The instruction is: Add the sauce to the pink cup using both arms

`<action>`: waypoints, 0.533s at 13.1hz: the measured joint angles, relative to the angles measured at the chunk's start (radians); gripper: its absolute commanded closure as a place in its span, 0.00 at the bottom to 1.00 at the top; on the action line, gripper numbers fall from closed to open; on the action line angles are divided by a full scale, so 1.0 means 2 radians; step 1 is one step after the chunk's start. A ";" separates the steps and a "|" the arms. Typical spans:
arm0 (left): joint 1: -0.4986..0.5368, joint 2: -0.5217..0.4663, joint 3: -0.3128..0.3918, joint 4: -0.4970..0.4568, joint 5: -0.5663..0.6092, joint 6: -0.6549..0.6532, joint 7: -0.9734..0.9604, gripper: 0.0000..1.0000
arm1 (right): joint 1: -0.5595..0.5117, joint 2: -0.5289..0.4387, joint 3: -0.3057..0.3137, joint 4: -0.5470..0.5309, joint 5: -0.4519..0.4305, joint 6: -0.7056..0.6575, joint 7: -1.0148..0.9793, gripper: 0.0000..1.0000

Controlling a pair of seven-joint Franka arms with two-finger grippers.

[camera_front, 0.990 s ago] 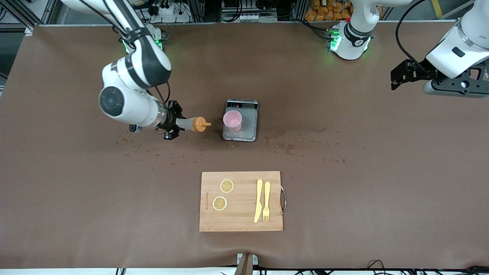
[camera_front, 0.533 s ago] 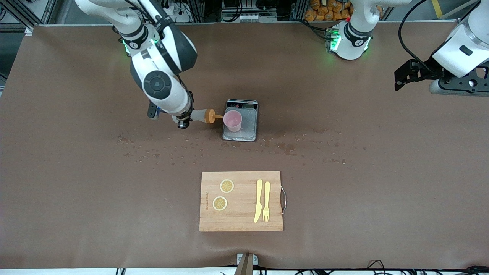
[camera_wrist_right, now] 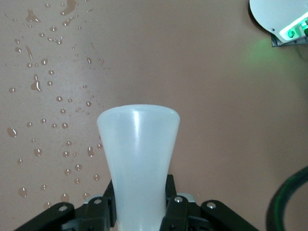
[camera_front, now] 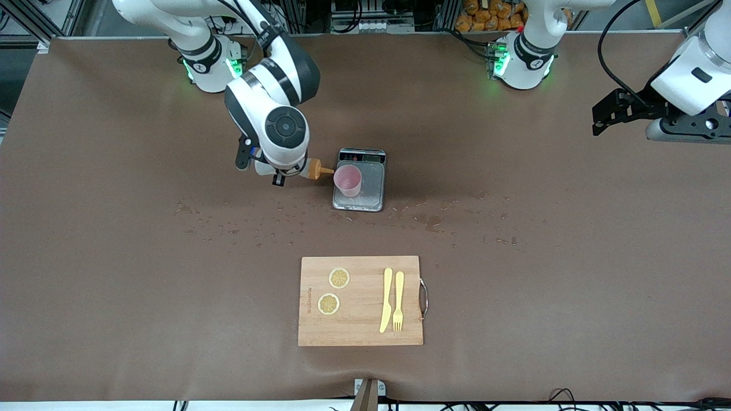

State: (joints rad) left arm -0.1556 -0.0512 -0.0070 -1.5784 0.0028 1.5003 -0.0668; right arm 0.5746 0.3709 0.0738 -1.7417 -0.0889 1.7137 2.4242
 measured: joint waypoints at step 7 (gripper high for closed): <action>0.000 0.001 -0.001 0.007 0.000 -0.008 0.000 0.00 | 0.030 0.066 0.000 0.087 -0.047 -0.091 0.021 0.60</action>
State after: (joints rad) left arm -0.1557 -0.0495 -0.0094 -1.5636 0.0028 1.4848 -0.0670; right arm 0.6346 0.5038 0.0737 -1.5681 -0.1833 1.5316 2.4656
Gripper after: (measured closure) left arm 0.000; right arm 0.599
